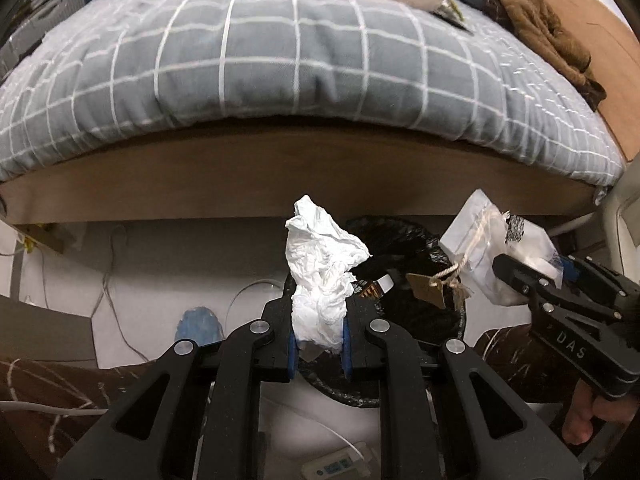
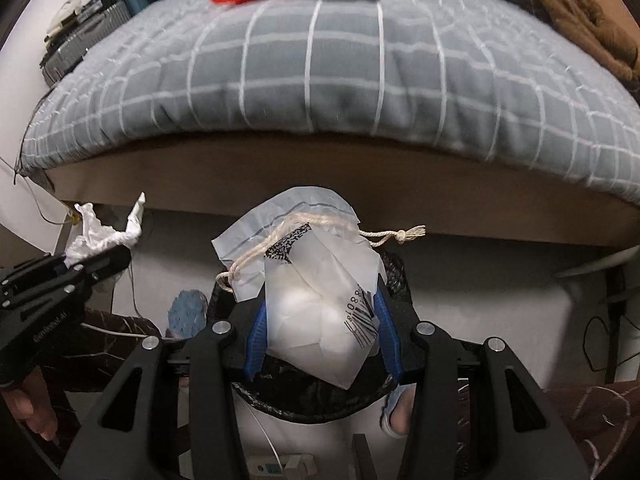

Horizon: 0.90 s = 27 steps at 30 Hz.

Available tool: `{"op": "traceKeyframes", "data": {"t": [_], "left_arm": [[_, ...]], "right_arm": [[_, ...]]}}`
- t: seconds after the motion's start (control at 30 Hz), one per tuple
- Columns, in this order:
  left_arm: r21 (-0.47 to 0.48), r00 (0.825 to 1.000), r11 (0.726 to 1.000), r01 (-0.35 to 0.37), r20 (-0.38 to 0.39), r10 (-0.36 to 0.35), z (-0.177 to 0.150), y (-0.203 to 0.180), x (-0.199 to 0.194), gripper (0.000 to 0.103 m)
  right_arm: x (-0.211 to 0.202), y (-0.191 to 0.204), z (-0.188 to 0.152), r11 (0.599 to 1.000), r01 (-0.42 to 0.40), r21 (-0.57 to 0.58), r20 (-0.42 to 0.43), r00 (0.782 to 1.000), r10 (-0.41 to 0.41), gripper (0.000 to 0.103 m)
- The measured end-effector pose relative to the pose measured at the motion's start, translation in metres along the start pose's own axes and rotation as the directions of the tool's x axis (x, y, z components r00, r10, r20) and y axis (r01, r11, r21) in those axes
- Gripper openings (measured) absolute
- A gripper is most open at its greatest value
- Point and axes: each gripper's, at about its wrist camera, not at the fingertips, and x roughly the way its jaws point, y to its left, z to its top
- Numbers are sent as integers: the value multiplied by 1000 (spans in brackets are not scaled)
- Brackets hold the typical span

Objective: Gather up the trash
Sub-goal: 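Lift the tissue and pouch and carry them over the trash bin, then open the right tool over the bin while the left tool opens, dropping pouch and tissue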

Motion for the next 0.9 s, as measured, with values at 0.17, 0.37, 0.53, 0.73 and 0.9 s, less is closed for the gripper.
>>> {"op": "traceKeyframes", "data": {"t": [0.17, 0.37, 0.53, 0.73, 0.9], "left_arm": [[-13, 1000, 1000, 3, -29, -4, -4, 14, 15, 15], [-51, 999, 999, -16, -29, 14, -9, 37, 15, 15], [-64, 999, 997, -42, -19, 41, -14, 50, 11, 15], [-61, 998, 997, -57, -17, 56, -11, 52, 13, 16], [-49, 999, 998, -43, -15, 43, -10, 40, 11, 16]], "right_arm": [[21, 7, 1, 1000, -4, 1, -54, 999, 4, 45], [34, 26, 5, 1000, -16, -13, -71, 997, 15, 45], [39, 34, 8, 1000, -3, -16, -68, 998, 2, 48], [39, 31, 3, 1000, 10, -17, -65, 998, -11, 56], [38, 21, 0, 1000, 29, -9, -34, 999, -30, 78]]}}
